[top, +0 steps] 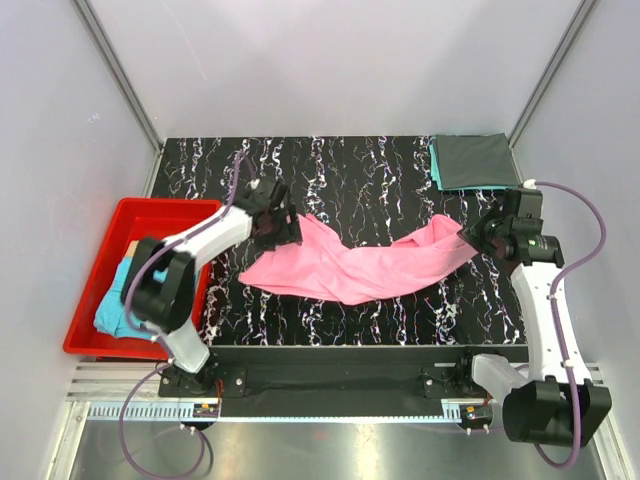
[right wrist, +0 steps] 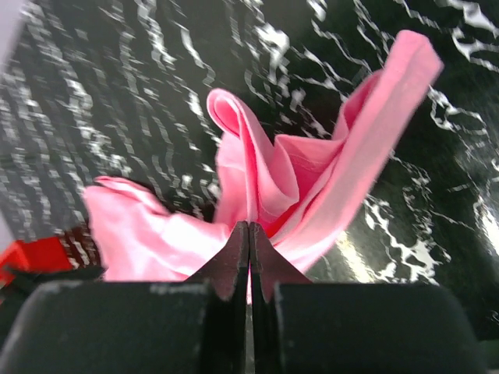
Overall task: Fold and stack the t-shirts
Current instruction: Flatten the tshirt out
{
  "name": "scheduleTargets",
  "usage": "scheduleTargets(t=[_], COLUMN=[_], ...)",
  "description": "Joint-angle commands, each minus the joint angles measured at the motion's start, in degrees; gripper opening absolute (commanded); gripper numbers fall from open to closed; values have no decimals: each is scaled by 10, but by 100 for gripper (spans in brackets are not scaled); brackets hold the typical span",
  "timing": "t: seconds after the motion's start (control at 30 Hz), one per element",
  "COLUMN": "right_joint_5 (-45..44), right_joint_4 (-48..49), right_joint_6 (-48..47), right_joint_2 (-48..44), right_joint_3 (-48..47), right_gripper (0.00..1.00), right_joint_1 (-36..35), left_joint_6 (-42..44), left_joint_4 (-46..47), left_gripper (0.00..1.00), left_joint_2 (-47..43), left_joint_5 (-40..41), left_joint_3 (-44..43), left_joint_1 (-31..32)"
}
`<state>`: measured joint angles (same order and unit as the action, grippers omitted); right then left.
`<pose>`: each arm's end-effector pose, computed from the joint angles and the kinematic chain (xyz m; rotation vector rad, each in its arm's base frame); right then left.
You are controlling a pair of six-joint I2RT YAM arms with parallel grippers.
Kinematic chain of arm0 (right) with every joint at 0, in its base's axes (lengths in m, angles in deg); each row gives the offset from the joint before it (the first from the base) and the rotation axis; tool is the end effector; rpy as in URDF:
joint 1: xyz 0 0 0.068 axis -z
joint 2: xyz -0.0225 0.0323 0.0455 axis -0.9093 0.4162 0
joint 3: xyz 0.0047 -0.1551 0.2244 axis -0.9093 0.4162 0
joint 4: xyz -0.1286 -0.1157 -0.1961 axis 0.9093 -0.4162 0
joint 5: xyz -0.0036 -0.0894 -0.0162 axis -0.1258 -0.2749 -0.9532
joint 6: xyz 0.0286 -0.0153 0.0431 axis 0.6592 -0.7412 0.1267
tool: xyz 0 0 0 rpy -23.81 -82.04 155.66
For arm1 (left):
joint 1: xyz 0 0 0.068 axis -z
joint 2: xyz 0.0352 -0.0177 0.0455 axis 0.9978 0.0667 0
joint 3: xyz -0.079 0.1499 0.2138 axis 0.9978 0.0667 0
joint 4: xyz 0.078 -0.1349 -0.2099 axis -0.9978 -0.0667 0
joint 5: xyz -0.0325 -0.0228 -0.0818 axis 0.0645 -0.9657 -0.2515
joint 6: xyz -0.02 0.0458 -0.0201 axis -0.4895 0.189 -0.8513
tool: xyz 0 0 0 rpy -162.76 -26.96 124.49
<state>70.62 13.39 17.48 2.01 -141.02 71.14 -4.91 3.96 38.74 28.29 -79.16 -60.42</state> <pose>0.2137 -0.0182 0.3088 0.8217 2.2407 0.3718 0.2972 -0.1435 0.2130 -0.2386 2.6617 -0.3676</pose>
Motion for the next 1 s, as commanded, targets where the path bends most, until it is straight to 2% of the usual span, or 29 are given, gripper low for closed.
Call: scheduleTargets(t=[0.0,0.1,0.27,0.5,0.57,0.7,0.97], right_joint_5=[-1,27,43,51,53,62,84], right_joint_4=[21,24,33,40,41,48,59], right_joint_6=[11,15,18,13,11,12,20], right_joint_2=[-23,-24,-23,-15,-16,-18,-18], right_joint_3=[-44,-37,-17,-8,-6,0,14], right_gripper=[0,0,0,0,0,0,0], right_joint_1=[-1,-1,-1,-1,-2,-1,-1], left_joint_6=[25,47,86,150,169,235,270], left_joint_4=[-9,-42,-9,-14,-24,3,12], left_gripper=[76,74,69,64,64,64,64], left_joint_2=[80,136,116,158,177,211,290], left_joint_5=[28,33,45,-113,-119,-206,-227], left_joint_3=[-123,-169,-156,-203,-218,-233,-324], left_joint_1=[0,0,-11,-92,-96,-97,-96])
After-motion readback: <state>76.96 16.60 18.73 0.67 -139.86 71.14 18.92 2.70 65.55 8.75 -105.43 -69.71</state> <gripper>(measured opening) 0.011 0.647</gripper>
